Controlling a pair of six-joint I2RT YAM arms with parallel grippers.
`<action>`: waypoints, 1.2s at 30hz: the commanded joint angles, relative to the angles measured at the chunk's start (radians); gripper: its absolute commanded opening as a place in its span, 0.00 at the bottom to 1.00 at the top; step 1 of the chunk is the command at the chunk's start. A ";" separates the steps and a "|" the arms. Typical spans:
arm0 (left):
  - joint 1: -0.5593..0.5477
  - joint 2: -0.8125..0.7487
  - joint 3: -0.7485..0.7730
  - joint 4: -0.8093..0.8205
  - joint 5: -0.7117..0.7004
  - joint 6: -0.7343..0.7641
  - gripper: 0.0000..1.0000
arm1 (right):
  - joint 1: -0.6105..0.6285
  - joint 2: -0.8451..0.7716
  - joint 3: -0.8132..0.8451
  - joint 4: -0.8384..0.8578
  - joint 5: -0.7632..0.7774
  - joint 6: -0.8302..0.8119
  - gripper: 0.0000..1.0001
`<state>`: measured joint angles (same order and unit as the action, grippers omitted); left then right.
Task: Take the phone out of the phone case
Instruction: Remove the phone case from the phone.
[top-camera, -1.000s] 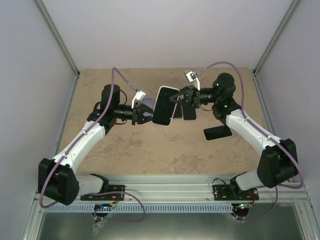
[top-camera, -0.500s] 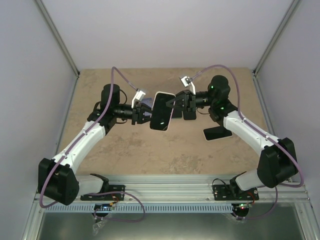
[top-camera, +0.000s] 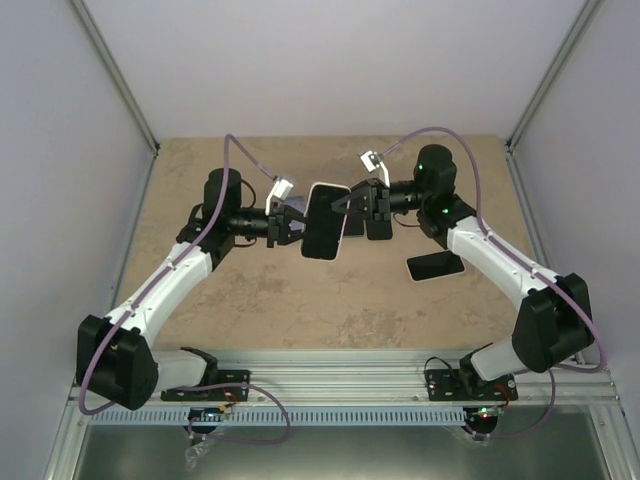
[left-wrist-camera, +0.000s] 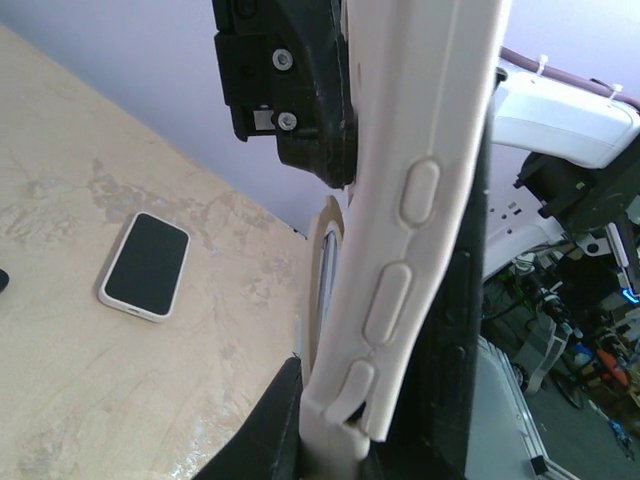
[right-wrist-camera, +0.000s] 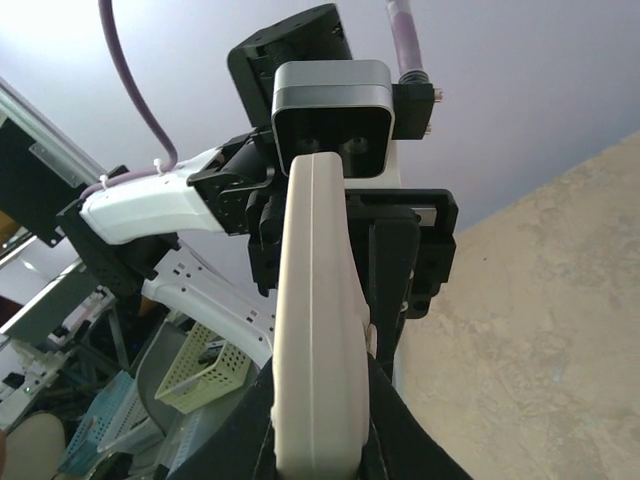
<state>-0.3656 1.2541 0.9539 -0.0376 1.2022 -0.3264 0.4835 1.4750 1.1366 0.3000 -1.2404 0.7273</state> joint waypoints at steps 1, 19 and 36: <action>-0.012 0.011 0.007 0.182 -0.103 -0.110 0.00 | -0.001 0.022 -0.002 -0.115 0.051 -0.055 0.11; 0.027 0.053 -0.040 0.282 -0.210 -0.379 0.00 | -0.130 -0.075 0.059 -0.300 0.252 -0.270 0.77; 0.051 0.046 -0.012 0.110 -0.470 -0.532 0.00 | 0.130 -0.088 0.177 -0.612 0.779 -0.832 0.86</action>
<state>-0.3290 1.3144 0.9131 0.0299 0.7525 -0.8017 0.5415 1.3834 1.2713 -0.2508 -0.6373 0.0624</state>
